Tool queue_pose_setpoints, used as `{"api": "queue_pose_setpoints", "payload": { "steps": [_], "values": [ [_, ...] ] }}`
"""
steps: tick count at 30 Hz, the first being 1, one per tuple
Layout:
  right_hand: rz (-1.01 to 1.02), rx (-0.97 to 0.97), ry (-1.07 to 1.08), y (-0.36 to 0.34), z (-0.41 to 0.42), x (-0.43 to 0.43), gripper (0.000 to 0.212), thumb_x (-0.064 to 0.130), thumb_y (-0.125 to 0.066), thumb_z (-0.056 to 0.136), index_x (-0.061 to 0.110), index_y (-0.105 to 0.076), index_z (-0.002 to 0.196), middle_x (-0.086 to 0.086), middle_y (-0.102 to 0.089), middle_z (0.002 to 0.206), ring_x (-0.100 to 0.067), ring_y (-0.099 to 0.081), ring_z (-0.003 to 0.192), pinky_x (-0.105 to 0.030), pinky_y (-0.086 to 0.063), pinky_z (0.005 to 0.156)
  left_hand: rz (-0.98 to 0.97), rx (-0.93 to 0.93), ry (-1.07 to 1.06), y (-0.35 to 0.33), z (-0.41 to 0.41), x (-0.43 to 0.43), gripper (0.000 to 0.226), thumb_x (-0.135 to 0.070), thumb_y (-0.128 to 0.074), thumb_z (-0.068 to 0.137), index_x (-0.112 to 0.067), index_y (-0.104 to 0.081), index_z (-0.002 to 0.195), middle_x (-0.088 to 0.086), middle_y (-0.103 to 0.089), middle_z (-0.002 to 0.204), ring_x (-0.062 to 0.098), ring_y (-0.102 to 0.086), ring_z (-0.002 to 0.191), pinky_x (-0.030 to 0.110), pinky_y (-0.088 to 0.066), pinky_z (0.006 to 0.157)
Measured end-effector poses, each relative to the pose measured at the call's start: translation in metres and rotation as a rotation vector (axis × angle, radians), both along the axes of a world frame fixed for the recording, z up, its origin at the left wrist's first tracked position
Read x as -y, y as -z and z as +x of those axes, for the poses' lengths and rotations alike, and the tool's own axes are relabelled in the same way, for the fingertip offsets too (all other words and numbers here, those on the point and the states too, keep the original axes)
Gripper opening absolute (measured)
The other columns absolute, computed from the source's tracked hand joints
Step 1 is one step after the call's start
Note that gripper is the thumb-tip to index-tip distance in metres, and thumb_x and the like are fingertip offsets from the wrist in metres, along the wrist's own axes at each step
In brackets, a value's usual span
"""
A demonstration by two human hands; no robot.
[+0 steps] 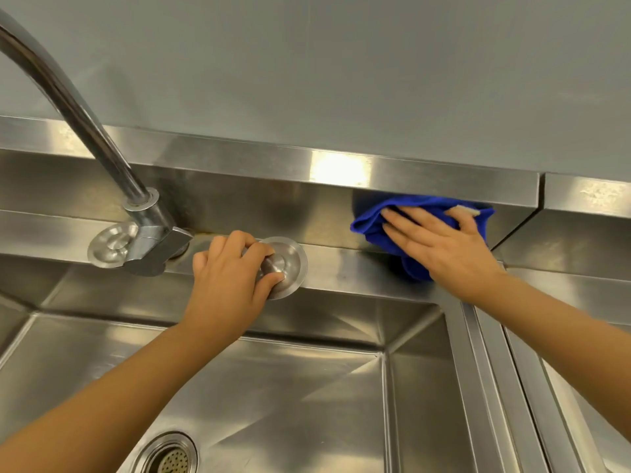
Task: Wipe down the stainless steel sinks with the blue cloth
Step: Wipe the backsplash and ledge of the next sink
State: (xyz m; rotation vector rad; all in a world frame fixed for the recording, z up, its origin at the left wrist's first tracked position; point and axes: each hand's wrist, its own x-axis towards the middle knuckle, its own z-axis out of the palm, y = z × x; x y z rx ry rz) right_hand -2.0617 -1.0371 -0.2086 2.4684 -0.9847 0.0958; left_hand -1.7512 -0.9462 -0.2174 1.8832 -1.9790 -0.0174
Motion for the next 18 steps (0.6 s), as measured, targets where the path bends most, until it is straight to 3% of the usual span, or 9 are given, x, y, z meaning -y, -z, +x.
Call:
{"api": "queue_pose_setpoints", "payload": {
  "steps": [2, 7, 13, 15, 18],
  "values": [
    [-0.003, -0.011, 0.024, 0.004, -0.012, -0.001, 0.091, -0.011, -0.078, 0.055, 0.011, -0.049, 0.139, -0.003, -0.035, 0.152, -0.026, -0.033, 0.134, -0.047, -0.025, 0.092, 0.006, 0.003, 0.007, 0.0, -0.003, 0.001, 0.023, -0.025, -0.075, 0.08, -0.015, -0.068, 0.1, 0.008, -0.057, 0.104, 0.03, -0.049, 0.096, 0.038, -0.023, 0.077],
    [0.118, -0.177, 0.006, 0.025, -0.033, -0.004, 0.102, 0.001, -0.093, 0.029, 0.014, -0.063, 0.126, 0.002, -0.036, 0.142, -0.024, -0.06, 0.116, -0.045, -0.027, 0.087, 0.015, 0.02, 0.025, -0.001, -0.008, 0.003, 0.022, -0.024, -0.077, 0.079, -0.015, -0.068, 0.098, 0.008, -0.057, 0.102, 0.031, -0.05, 0.094, 0.038, -0.024, 0.075],
    [0.03, -0.015, 0.066, -0.006, -0.054, -0.006, 0.096, -0.011, -0.079, 0.053, 0.014, -0.043, 0.139, -0.004, -0.041, 0.149, -0.025, -0.033, 0.135, -0.048, -0.024, 0.095, -0.01, 0.067, 0.065, -0.002, -0.016, 0.009, 0.025, -0.023, -0.079, 0.076, -0.014, -0.068, 0.096, 0.009, -0.058, 0.098, 0.032, -0.051, 0.088, 0.039, -0.026, 0.071],
    [0.032, -0.077, 0.072, 0.003, -0.069, -0.006, 0.103, -0.01, -0.083, 0.046, 0.015, -0.044, 0.138, -0.002, -0.039, 0.149, -0.026, -0.034, 0.133, -0.048, -0.025, 0.093, -0.013, 0.075, 0.067, -0.001, -0.019, 0.011, 0.025, -0.023, -0.08, 0.075, -0.013, -0.069, 0.096, 0.009, -0.058, 0.097, 0.032, -0.051, 0.086, 0.038, -0.026, 0.069],
    [0.115, -0.18, 0.048, 0.016, -0.084, -0.008, 0.105, -0.005, -0.09, 0.028, 0.013, -0.061, 0.127, 0.001, -0.039, 0.144, -0.026, -0.048, 0.124, -0.048, -0.027, 0.089, -0.004, 0.075, 0.074, 0.0, -0.024, 0.013, 0.024, -0.023, -0.08, 0.075, -0.013, -0.069, 0.094, 0.009, -0.058, 0.096, 0.032, -0.051, 0.085, 0.038, -0.026, 0.068]
  ]
}}
